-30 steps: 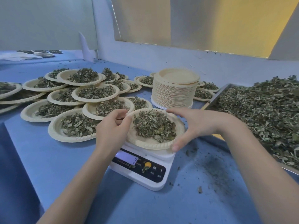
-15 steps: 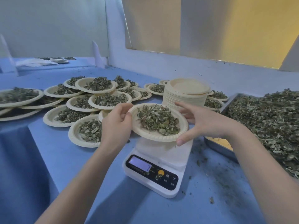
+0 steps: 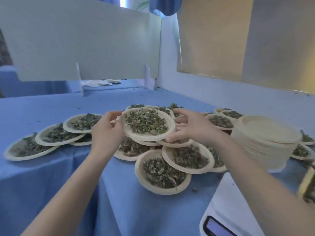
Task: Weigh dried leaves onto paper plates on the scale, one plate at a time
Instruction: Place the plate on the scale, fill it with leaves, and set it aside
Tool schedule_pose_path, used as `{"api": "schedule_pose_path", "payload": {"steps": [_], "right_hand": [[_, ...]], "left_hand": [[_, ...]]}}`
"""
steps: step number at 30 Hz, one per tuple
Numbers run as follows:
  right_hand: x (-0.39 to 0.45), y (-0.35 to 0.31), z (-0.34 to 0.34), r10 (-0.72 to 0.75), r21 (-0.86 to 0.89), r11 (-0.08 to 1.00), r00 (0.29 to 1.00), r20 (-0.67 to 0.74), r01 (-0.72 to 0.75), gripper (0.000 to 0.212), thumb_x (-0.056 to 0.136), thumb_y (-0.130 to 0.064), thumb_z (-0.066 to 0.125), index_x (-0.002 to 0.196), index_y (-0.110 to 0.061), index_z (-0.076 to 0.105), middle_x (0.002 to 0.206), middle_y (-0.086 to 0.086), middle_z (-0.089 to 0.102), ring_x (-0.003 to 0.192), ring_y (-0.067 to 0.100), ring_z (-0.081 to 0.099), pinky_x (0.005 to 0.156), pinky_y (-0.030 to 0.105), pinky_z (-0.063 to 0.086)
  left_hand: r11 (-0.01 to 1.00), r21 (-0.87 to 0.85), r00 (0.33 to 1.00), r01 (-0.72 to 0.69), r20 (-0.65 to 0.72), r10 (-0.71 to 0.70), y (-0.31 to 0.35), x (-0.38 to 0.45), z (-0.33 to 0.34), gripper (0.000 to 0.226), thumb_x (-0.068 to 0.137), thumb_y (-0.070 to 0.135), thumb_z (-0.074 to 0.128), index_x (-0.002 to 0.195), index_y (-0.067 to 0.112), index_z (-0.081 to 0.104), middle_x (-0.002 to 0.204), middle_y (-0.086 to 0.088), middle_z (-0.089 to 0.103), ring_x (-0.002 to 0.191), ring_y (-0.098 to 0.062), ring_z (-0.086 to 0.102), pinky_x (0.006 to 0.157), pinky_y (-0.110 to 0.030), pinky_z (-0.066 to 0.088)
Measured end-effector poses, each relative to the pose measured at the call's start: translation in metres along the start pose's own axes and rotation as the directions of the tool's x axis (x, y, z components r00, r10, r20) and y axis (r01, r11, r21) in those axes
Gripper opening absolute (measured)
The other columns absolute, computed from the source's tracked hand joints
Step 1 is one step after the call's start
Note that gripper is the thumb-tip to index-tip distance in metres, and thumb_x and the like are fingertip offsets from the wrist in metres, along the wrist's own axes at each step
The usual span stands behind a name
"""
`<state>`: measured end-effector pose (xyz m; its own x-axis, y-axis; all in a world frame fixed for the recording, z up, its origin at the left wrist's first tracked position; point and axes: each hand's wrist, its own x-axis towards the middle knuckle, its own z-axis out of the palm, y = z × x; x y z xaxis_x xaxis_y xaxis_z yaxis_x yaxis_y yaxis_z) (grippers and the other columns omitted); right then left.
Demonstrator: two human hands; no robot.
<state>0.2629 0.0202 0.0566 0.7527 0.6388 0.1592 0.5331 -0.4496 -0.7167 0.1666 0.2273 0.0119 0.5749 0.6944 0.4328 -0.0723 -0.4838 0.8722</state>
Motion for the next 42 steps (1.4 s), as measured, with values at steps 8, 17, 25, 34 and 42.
{"api": "schedule_pose_path", "payload": {"steps": [8,17,25,34,42], "right_hand": [[0.122,-0.024,0.090,-0.001,0.077,0.997,0.989,-0.150,0.012,0.068,0.065,-0.024,0.086,0.128,-0.024,0.058,0.120,0.001,0.064,0.102,0.012,0.059,0.088,0.027,0.045],[0.198,-0.020,0.155,0.076,0.084,0.995,0.979,-0.191,-0.061,0.041,0.077,-0.013,0.078,0.115,-0.018,0.063,0.106,0.002,0.066,0.081,0.010,0.058,0.069,0.018,0.042],[0.207,-0.017,0.169,0.111,-0.048,0.991,0.975,-0.190,-0.122,0.039,0.081,-0.011,0.074,0.118,-0.012,0.061,0.111,0.008,0.065,0.097,0.019,0.062,0.078,0.025,0.046],[0.175,-0.035,0.150,0.040,-0.076,0.996,0.981,-0.192,-0.055,0.042,0.084,-0.007,0.069,0.123,-0.016,0.057,0.111,0.006,0.062,0.082,0.014,0.054,0.069,0.024,0.040],[0.101,-0.038,0.066,-0.040,-0.203,0.979,0.947,-0.319,-0.027,0.033,0.085,-0.007,0.061,0.116,-0.018,0.062,0.103,0.004,0.068,0.089,0.017,0.059,0.071,0.021,0.041]], "left_hand": [[0.978,0.193,0.994,0.081,-0.087,-0.066,-0.065,0.108,-0.034,0.029,0.096,0.023,0.048,0.123,0.015,0.054,0.122,-0.002,0.059,0.099,-0.021,0.055,0.091,-0.037,0.044],[0.915,0.395,0.993,0.077,0.055,-0.107,-0.135,0.183,-0.035,0.039,0.098,0.026,0.043,0.134,0.010,0.041,0.133,-0.009,0.052,0.114,-0.027,0.051,0.087,-0.036,0.040],[0.748,0.661,0.972,0.057,0.133,-0.192,-0.148,0.191,-0.031,0.048,0.099,0.036,0.038,0.141,0.013,0.035,0.139,-0.011,0.048,0.130,-0.035,0.036,0.104,-0.044,0.030],[0.890,0.449,0.995,-0.083,0.081,0.052,-0.090,0.153,-0.022,0.034,0.091,0.009,0.046,0.125,0.009,0.054,0.125,-0.007,0.057,0.119,-0.025,0.047,0.093,-0.031,0.036],[0.914,0.306,0.936,-0.265,0.311,0.167,-0.001,0.078,0.040,0.028,0.090,0.009,0.049,0.116,0.011,0.058,0.114,-0.004,0.062,0.104,-0.020,0.055,0.080,-0.026,0.037]]}}
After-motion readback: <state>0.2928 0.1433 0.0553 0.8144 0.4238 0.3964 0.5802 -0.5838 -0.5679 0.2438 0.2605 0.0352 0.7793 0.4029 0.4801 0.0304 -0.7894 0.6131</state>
